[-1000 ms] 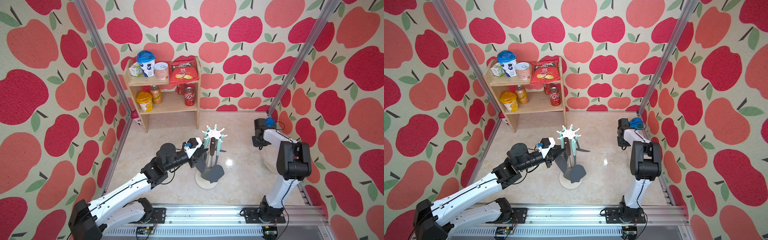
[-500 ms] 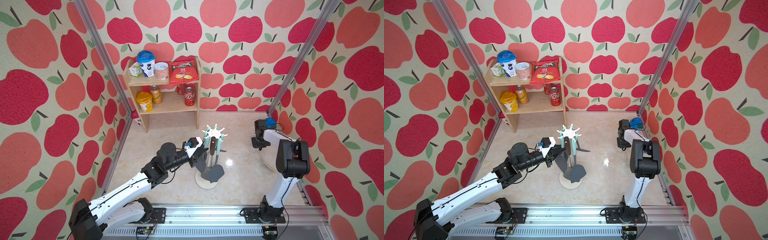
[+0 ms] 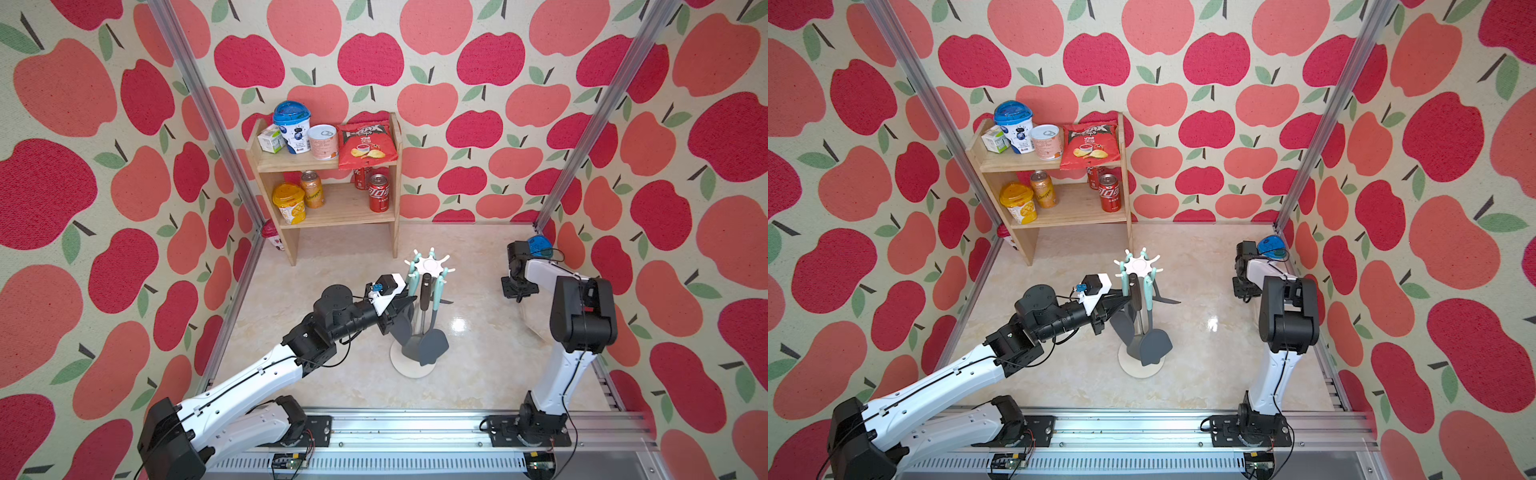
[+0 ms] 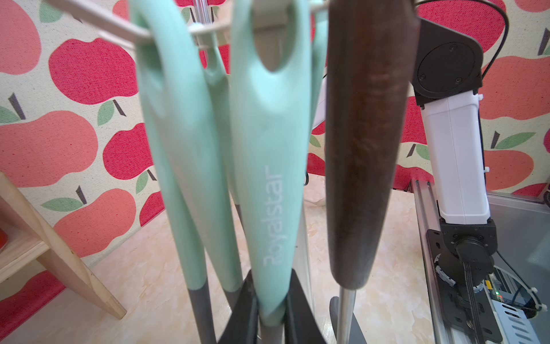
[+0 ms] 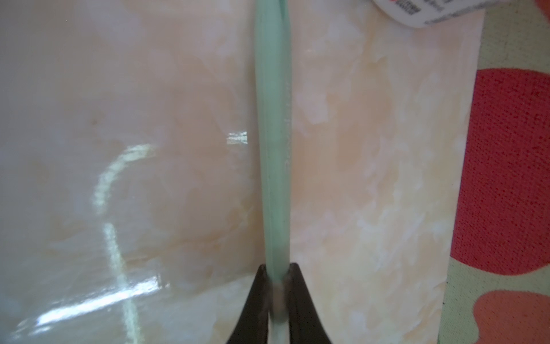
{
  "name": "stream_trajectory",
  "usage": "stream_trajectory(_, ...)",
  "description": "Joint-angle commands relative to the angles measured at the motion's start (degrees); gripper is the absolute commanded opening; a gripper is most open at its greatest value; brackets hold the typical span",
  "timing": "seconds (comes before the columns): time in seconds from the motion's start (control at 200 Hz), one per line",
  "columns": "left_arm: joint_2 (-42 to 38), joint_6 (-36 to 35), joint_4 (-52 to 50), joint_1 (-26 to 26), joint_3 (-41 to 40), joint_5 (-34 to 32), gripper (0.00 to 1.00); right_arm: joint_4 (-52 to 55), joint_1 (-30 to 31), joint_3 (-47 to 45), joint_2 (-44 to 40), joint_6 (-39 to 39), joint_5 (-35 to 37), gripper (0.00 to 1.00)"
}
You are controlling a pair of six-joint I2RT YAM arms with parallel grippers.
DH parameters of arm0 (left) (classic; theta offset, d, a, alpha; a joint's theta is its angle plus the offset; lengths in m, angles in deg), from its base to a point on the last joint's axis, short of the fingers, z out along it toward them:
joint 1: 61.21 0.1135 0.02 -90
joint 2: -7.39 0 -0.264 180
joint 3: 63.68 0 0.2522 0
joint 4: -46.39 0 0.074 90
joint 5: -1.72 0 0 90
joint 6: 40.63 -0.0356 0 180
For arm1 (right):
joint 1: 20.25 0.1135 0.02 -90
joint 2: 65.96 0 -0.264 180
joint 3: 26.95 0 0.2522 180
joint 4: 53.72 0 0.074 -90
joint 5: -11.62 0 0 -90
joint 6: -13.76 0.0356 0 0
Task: Take the spatula off the kitchen utensil rack
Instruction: Place the spatula at the center of the board.
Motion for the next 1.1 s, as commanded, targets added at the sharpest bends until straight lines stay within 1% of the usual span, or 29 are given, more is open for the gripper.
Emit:
stream_trajectory(0.0,2.08,-0.48,-9.07,0.45,-1.01,-2.37,0.0,1.61,0.02,0.58,1.69,1.2,-5.34,0.05)
stream_trajectory(0.375,1.48,-0.01,-8.92,0.59,-1.79,-2.13,0.0,1.62,0.08,-0.01,0.39,1.33,-10.14,0.22)
stream_trajectory(0.56,0.68,0.22,-7.76,0.51,-2.59,-2.07,0.0,1.34,0.43,-0.69,-2.64,1.64,-10.72,0.23)
stream_trajectory(0.65,0.33,0.15,-7.67,0.43,-2.77,-2.1,0.0,1.8,0.66,-0.72,-4.69,1.84,-10.52,0.27)
stream_trajectory(0.78,0.06,0.03,-7.52,0.45,-2.76,-1.9,0.0,2.58,1.92,-0.57,-9.12,2.13,-9.89,0.3)
stream_trajectory(0.855,-0.02,0.14,-7.11,0.44,-2.86,-1.89,0.0,2.42,2.88,-0.7,-12.57,3.09,-10.5,0.3)
stream_trajectory(0.965,-0.13,0.23,-6.49,0.47,-3.12,-1.78,0.0,-0.08,4.92,-2.04,-18.34,5.97,-14.07,0.31)
stream_trajectory(1.095,-0.41,0.31,-6.14,0.48,-3.27,-1.99,0.0,-7.09,8.92,-6.6,-26.03,9.05,-19.78,0.31)
